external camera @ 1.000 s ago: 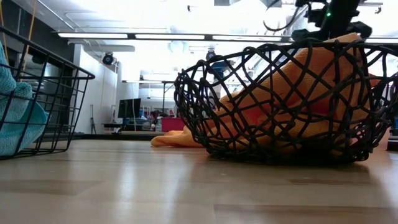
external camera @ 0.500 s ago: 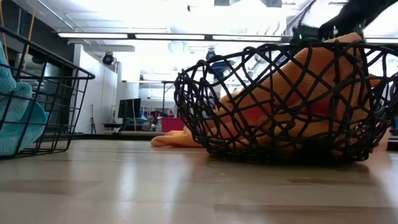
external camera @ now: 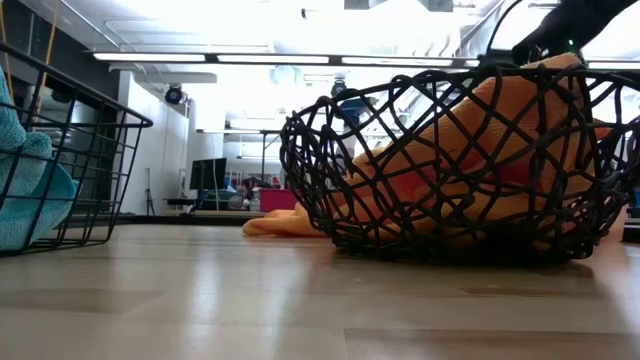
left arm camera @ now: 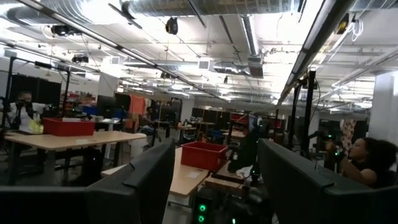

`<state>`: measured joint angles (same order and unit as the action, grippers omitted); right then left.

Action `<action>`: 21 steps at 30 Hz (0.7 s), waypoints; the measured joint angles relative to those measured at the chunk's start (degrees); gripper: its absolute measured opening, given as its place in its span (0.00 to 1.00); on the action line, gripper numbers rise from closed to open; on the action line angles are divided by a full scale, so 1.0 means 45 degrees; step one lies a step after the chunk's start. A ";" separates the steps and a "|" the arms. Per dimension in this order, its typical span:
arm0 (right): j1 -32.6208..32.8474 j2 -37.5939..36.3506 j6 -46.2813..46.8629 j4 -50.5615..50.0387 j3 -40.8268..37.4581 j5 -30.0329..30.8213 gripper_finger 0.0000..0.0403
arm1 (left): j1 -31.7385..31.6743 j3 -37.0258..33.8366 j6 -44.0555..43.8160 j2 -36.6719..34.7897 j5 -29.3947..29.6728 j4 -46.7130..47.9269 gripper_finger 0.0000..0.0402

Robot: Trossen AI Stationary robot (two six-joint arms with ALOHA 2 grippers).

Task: Sort microfiber towel by color & place in baskets
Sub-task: Put the pink microfiber towel into the orange bin, then put the orange microfiber towel into the woven basket

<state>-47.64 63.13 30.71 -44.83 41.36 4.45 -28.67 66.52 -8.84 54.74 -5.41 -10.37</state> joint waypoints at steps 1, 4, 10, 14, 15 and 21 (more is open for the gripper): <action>-0.0050 0.0000 -0.0314 -0.0373 0.0321 -0.0002 0.48 | 0.0000 0.0000 0.0000 -0.0004 0.0000 0.0039 0.54; -0.0220 0.0000 -0.0878 -0.1253 0.1537 0.0003 0.62 | 0.0000 0.0000 0.0050 -0.0004 0.0000 0.0118 0.54; -0.0281 -0.0005 -0.0957 -0.2303 0.4011 -0.0338 0.78 | 0.0000 -0.0005 0.0544 -0.0004 0.0005 0.0976 0.54; 0.0079 -0.0061 -0.0732 -0.2374 0.4942 -0.2961 0.80 | 0.0180 0.0005 -0.0014 0.0307 0.0112 0.2818 0.54; 0.0291 -0.0098 -0.0513 -0.2317 0.5081 -0.3594 0.80 | 0.0358 0.0005 -0.0062 0.0587 0.0140 0.3439 0.54; 0.1733 -0.0402 0.0409 -0.1980 0.5260 -0.4360 0.80 | 0.1615 0.0295 0.0502 0.3719 0.0143 0.6113 0.54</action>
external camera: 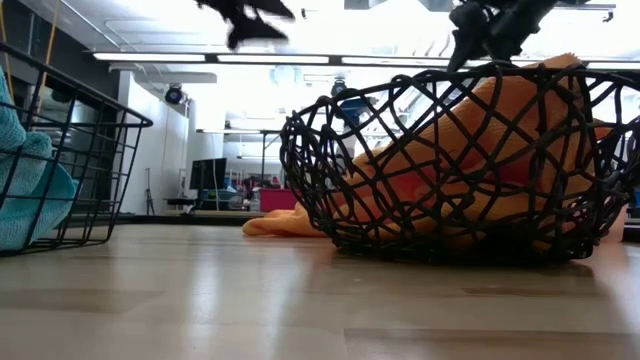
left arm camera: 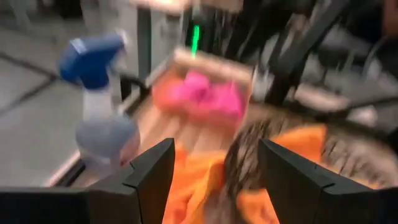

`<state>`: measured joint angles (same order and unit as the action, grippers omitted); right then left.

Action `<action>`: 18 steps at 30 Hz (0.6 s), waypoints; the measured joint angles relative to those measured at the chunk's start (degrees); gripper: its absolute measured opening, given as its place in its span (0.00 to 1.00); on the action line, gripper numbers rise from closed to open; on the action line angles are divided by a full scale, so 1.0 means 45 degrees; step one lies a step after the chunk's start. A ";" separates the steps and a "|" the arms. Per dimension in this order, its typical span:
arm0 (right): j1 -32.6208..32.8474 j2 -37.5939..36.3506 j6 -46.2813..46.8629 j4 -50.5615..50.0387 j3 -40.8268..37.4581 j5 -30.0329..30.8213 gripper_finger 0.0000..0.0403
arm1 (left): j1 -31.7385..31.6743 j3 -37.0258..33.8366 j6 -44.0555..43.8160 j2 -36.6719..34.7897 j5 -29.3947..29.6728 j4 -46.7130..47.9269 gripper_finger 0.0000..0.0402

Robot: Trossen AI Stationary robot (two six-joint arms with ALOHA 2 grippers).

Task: Sort microfiber towel by color & place in baskets
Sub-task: Put the orange microfiber towel into the woven basket

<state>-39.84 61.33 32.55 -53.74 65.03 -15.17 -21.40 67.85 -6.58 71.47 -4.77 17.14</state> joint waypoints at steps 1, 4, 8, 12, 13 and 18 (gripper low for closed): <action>0.0209 -0.0001 0.0107 -0.0012 0.0000 0.0065 0.80 | 0.0084 0.0328 0.0226 0.0647 0.0020 0.0413 0.54; 0.0695 0.0013 0.0495 0.0006 0.0000 0.0131 0.80 | 0.0129 0.1235 0.1048 0.2663 0.0101 0.2161 0.54; 0.1180 0.0018 0.1085 0.0080 0.0000 0.0342 0.80 | 0.0168 0.1803 0.1978 0.5288 0.0282 0.2762 0.54; 0.1500 0.0018 0.1561 0.0085 0.0000 0.0371 0.80 | -0.0053 0.1931 0.2188 0.6963 0.0352 0.1804 0.54; 0.1580 0.0018 0.1701 0.0085 0.0000 0.0375 0.80 | -0.0111 0.1906 0.2188 0.7357 0.0378 0.1687 0.54; 0.1863 0.0018 0.2039 0.0093 0.0000 0.0499 0.80 | -0.0241 0.1930 0.2255 0.8717 0.1276 0.0621 0.54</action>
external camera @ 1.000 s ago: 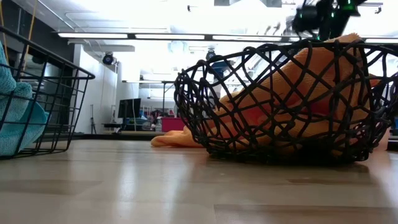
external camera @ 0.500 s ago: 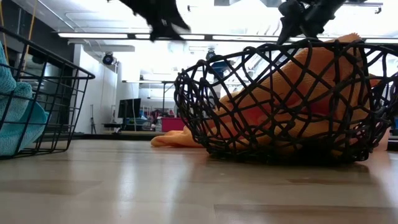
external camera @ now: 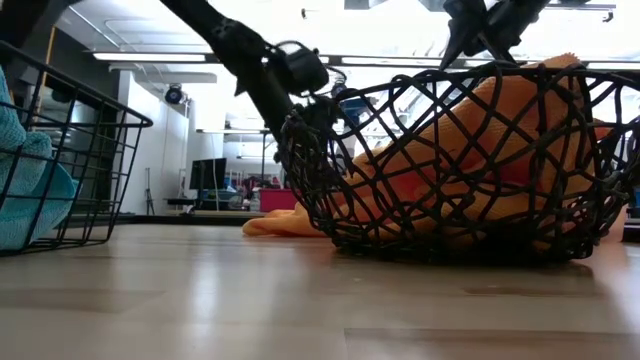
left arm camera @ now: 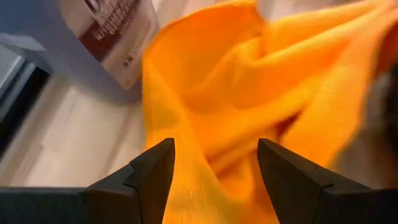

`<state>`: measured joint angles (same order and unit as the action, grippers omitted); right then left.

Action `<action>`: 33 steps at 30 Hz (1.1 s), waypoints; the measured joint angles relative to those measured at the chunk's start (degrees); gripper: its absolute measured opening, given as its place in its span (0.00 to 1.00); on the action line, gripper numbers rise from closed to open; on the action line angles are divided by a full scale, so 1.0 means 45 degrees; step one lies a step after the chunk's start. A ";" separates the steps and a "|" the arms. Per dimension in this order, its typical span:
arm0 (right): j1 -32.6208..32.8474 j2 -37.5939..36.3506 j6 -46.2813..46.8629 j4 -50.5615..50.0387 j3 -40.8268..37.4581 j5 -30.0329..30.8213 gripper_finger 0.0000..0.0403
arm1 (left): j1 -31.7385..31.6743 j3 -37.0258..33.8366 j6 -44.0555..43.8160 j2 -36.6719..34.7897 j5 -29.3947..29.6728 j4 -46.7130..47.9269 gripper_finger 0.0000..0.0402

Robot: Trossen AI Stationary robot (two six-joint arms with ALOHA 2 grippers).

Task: Sort microfiber towel by color & place in baskets
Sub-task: Put the orange microfiber towel into the woven basket

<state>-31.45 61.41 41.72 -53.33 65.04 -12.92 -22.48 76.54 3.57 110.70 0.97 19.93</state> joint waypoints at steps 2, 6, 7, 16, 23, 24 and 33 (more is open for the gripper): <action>0.0082 0.0000 0.0163 -0.0003 0.0000 0.0214 0.80 | 0.0000 -0.0010 0.0025 0.0538 0.0038 -0.0110 0.54; 0.0223 0.0000 0.0436 0.0014 0.0000 0.0446 0.80 | 0.0046 -0.0041 -0.0078 0.1349 0.0367 0.0011 0.53; 0.0262 0.0000 0.0442 0.0017 0.0000 0.0447 0.80 | 0.0061 -0.0018 -0.0075 0.1491 0.0469 0.0131 0.52; 0.0362 0.0000 0.0668 0.0086 0.0000 0.0471 0.80 | -0.0043 -0.0423 0.0081 0.0973 0.0446 0.2167 0.04; 0.0718 -0.0179 0.0297 0.0304 0.0000 0.0374 0.80 | -0.0584 -0.2091 -0.0218 -0.3365 0.1118 0.1711 0.01; 0.0794 -0.0272 0.0295 0.0298 0.0000 0.0357 0.80 | -0.0623 -0.2312 -0.0306 -0.4130 0.1042 0.1595 0.01; 0.1470 -0.1887 0.0639 0.0298 0.0000 0.1171 0.80 | 0.3397 -0.1563 -0.0989 -0.8036 0.1786 -0.0051 0.00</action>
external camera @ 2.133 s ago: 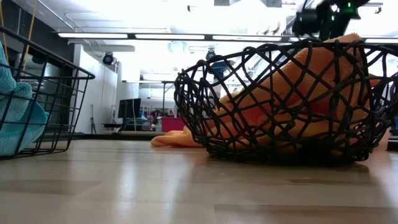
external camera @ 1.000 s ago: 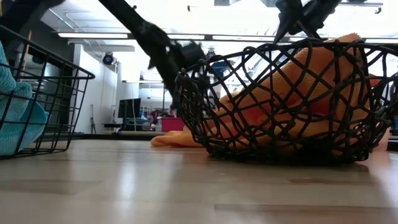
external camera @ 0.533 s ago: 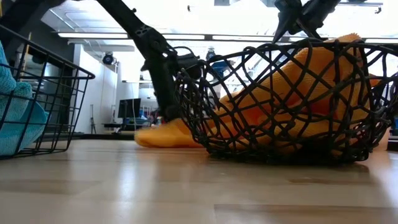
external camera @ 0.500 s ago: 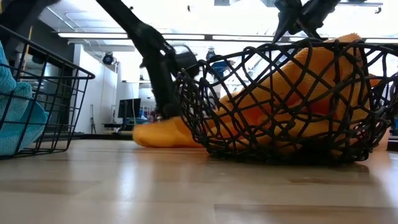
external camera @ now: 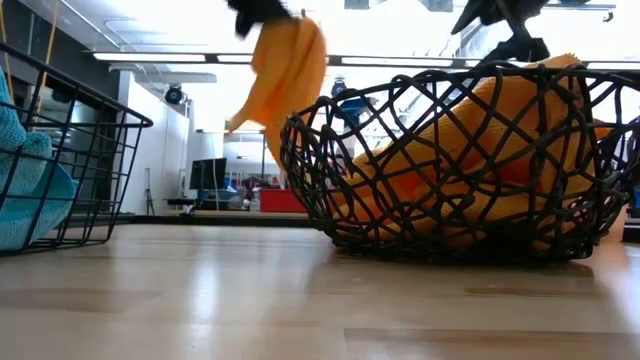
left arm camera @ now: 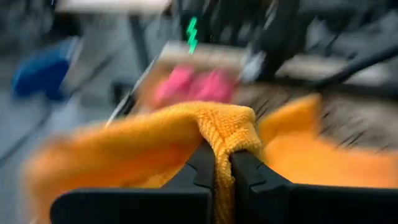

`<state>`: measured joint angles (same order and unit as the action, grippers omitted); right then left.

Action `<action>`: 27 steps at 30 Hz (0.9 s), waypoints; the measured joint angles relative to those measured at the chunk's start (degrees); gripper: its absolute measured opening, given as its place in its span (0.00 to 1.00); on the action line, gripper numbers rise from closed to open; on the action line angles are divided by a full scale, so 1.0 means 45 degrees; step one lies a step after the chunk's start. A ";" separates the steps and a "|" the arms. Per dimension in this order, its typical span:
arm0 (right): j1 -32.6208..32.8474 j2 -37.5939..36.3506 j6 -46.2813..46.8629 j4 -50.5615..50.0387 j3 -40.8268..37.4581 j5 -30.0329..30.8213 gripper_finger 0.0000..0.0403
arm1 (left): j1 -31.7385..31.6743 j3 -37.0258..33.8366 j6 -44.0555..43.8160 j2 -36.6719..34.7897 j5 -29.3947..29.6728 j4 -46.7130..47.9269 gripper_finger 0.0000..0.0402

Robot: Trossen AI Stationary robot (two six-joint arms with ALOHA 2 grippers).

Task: Sort microfiber towel by color & place in baskets
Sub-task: Put the orange microfiber towel into the woven basket

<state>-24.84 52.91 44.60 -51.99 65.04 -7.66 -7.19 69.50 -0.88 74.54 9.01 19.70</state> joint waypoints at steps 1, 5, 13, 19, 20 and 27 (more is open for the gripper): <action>0.0033 -0.0206 0.0035 0.0000 0.0000 0.0291 0.80 | 0.0610 0.0233 -0.0012 0.0002 0.0333 -0.0510 0.00; 0.0033 -0.0906 0.0093 0.0000 0.0000 0.1146 0.80 | 0.2404 0.0809 0.1002 0.0600 0.0877 -0.3158 0.00; 0.0033 -0.1478 0.0093 -0.0005 0.0000 0.1368 0.80 | 0.2871 0.0805 0.0550 0.2833 0.1031 -0.4418 0.00; 0.0033 -0.1320 -0.0001 -0.0007 0.0000 0.1368 0.80 | 0.2794 0.0780 -0.0841 0.5585 -0.1902 -0.6108 0.00; 0.0033 -0.1284 -0.0004 -0.0005 0.0000 0.1373 0.80 | 0.2861 0.0780 -0.0947 0.6020 -0.2400 -0.6379 0.00; 0.0033 -0.1255 0.0035 -0.0005 0.0000 0.1378 0.80 | 0.2974 0.0779 -0.1712 0.7810 -0.2765 -0.5827 0.03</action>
<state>-24.69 47.27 44.75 -52.01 65.04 -1.45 6.19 73.01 -8.59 109.68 -3.43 -6.52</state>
